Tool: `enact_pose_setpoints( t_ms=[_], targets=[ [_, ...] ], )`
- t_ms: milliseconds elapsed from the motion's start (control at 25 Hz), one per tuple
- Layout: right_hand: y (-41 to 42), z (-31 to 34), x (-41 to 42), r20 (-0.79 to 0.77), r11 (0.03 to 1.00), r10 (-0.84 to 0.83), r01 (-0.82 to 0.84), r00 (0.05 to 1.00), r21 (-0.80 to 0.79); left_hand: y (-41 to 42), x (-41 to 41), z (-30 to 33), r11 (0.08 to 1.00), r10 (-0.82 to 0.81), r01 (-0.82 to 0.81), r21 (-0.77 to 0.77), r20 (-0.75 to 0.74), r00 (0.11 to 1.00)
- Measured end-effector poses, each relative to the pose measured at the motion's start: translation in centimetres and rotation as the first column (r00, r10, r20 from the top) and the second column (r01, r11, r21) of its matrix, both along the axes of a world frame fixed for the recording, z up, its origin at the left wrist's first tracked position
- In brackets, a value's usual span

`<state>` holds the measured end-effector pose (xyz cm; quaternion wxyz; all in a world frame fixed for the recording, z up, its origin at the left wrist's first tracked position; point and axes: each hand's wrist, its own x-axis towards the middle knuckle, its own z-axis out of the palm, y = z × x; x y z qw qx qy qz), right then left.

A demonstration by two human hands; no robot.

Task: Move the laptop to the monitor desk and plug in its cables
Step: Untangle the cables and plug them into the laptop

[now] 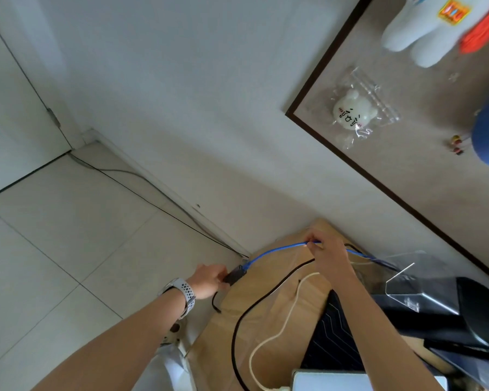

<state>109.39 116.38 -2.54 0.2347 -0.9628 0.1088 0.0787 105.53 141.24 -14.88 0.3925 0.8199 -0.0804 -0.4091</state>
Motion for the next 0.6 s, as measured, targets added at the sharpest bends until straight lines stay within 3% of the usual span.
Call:
enact_pose_setpoints(
  t_ms=[160,280,360,440,520,600],
  targets=[
    [0.0,0.5,-0.9,-0.011,0.985,-0.11,0.111,0.994,0.13,1.1,-1.5,1.6,0.961,0.262,-0.259,-0.101,0.016,0.965],
    [0.8,0.6,-3.3,0.045,0.99,-0.055,0.049,0.997,0.13,1.8,-3.0,3.4,0.87,0.48,-0.471,-0.144,0.033,0.877],
    [1.8,0.8,-5.5,0.011,0.988,0.022,-0.023,1.0,0.152,1.7,-4.1,4.5,0.693,0.641,-0.685,-0.224,-0.243,0.728],
    [2.9,1.2,-8.5,-0.101,0.953,0.17,-0.137,0.98,0.27,1.5,-5.8,6.0,0.45,0.638,-0.866,-0.219,-0.6,0.483],
    [4.2,1.7,-11.8,-0.177,0.903,0.325,-0.249,0.929,0.35,1.1,-7.4,7.2,0.339,0.564,-0.924,-0.178,-0.747,0.351],
    [5.6,2.0,-15.3,-0.227,0.868,0.431,-0.333,0.874,0.367,0.5,-9.0,8.2,0.267,0.499,-0.946,-0.185,-0.813,0.3]
  ],
)
